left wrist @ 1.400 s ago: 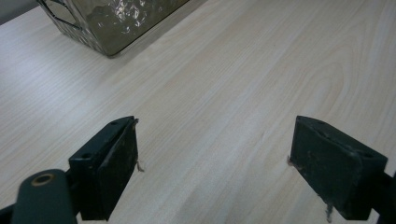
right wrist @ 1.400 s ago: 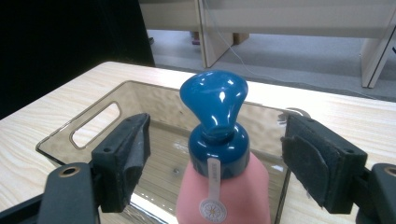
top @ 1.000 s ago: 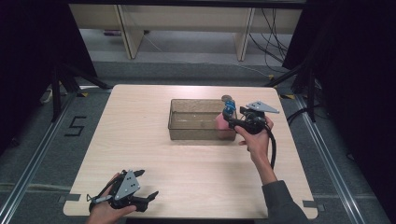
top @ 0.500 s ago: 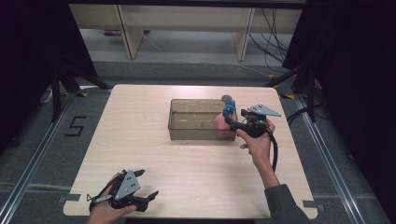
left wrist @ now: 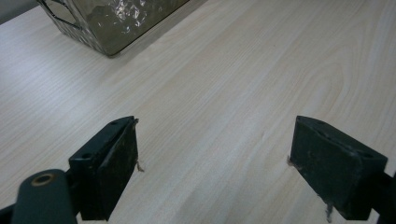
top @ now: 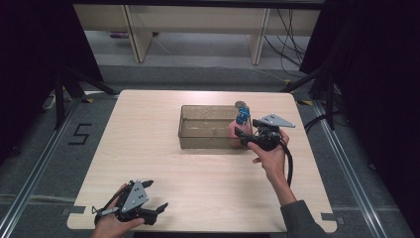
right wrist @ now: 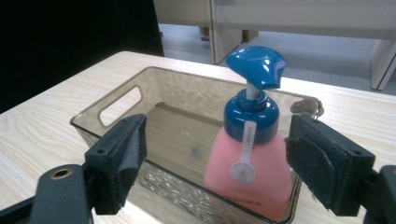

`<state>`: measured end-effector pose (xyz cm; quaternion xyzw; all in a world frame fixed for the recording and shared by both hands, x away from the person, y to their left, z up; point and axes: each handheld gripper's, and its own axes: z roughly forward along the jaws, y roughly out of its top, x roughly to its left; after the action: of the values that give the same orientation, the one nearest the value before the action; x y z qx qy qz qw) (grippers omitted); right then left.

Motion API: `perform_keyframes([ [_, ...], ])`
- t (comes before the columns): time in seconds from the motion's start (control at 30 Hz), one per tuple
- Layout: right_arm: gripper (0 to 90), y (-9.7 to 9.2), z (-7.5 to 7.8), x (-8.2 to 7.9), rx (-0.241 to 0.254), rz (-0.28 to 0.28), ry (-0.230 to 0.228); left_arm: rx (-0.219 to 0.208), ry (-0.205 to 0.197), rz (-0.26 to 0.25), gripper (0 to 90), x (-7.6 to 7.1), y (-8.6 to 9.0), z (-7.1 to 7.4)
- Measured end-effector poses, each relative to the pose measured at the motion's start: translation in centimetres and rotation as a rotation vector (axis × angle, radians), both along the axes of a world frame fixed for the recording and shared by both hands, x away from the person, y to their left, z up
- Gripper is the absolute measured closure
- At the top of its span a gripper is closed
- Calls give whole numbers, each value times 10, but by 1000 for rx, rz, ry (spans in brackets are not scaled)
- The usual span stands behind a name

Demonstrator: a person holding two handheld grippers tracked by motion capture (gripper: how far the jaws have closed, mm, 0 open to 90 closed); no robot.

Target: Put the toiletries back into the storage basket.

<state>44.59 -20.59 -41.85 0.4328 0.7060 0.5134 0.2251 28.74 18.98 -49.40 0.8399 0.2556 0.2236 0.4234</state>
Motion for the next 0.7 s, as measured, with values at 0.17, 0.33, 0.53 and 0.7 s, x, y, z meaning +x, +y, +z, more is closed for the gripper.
perform_keyframes([
  [0.17, 200, -1, 1, -5, -3, 9, -3, 2, 0, -1, 148, 0, 0, 0],
  [0.33, 196, -2, 2, -11, -12, 4, 0, 17, -1, -3, 148, 0, 1, 1],
  [0.53, 194, -1, 0, -17, 7, 26, -1, 18, -2, -2, 148, 0, 1, 1],
  [0.7, 194, 0, 0, -23, 7, 29, 8, 22, -5, -4, 148, 0, 1, 1],
])
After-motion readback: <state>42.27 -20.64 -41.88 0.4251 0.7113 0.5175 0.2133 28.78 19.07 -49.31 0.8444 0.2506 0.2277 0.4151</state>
